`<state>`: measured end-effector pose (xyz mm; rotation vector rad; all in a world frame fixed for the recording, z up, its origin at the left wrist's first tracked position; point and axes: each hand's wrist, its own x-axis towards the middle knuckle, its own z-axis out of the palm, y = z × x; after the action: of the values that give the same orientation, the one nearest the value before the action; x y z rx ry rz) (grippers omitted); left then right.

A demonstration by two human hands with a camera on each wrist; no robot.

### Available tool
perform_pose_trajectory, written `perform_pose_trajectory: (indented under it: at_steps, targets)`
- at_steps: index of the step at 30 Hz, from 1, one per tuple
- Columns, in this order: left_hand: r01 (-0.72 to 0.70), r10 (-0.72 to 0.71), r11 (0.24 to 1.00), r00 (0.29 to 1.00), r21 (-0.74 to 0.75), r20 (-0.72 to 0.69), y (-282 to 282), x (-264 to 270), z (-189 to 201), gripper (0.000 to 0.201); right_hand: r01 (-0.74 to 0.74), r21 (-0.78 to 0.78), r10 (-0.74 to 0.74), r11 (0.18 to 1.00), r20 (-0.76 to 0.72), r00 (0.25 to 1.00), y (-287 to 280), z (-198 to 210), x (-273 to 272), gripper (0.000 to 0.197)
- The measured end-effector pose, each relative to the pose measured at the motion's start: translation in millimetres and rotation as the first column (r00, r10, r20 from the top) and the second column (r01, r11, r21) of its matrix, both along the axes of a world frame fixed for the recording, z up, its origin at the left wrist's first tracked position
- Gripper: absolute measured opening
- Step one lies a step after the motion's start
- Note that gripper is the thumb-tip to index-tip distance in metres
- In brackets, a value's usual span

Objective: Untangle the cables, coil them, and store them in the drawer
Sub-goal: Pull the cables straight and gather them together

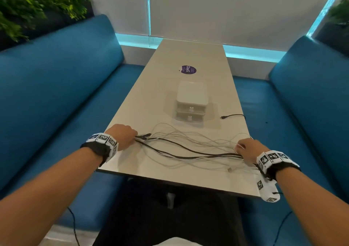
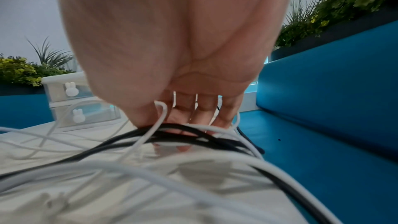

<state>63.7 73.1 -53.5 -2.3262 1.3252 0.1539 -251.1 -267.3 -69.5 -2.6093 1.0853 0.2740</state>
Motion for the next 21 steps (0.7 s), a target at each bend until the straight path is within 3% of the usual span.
perform_pose_trajectory:
  at_steps: [6, 15, 17, 19, 21]
  targets:
    - [-0.062, 0.06, 0.998, 0.998, 0.032, 0.035, -5.7, -13.0, -4.3, 0.03, -0.006, 0.021, 0.005, 1.0, 0.038, 0.999, 1.9, 2.8, -3.7, 0.014]
    - [-0.178, 0.186, 0.981, 0.973, -0.073, 0.138, 0.2, 12.4, 5.4, 0.03, 0.046, -0.202, -0.073, 0.978, -0.128, 0.989, -9.0, 14.8, -16.5, 0.017]
    - [-0.225, 0.235, 0.97, 0.963, -0.093, 0.129, 2.6, 17.2, 7.0, 0.026, 0.042, -0.222, -0.068, 0.974, -0.111, 0.991, -10.7, 14.5, -11.1, 0.018]
    - [-0.237, 0.246, 0.967, 0.963, -0.094, 0.109, -0.3, 19.1, 4.4, 0.024, 0.062, -0.255, -0.084, 0.965, -0.076, 0.994, -13.8, 14.9, -14.1, 0.006]
    - [-0.239, 0.247, 0.967, 0.964, -0.089, 0.094, 0.0, 20.6, 0.9, 0.022, 0.075, -0.245, -0.095, 0.967, -0.074, 0.993, -12.1, 11.4, -18.6, 0.016]
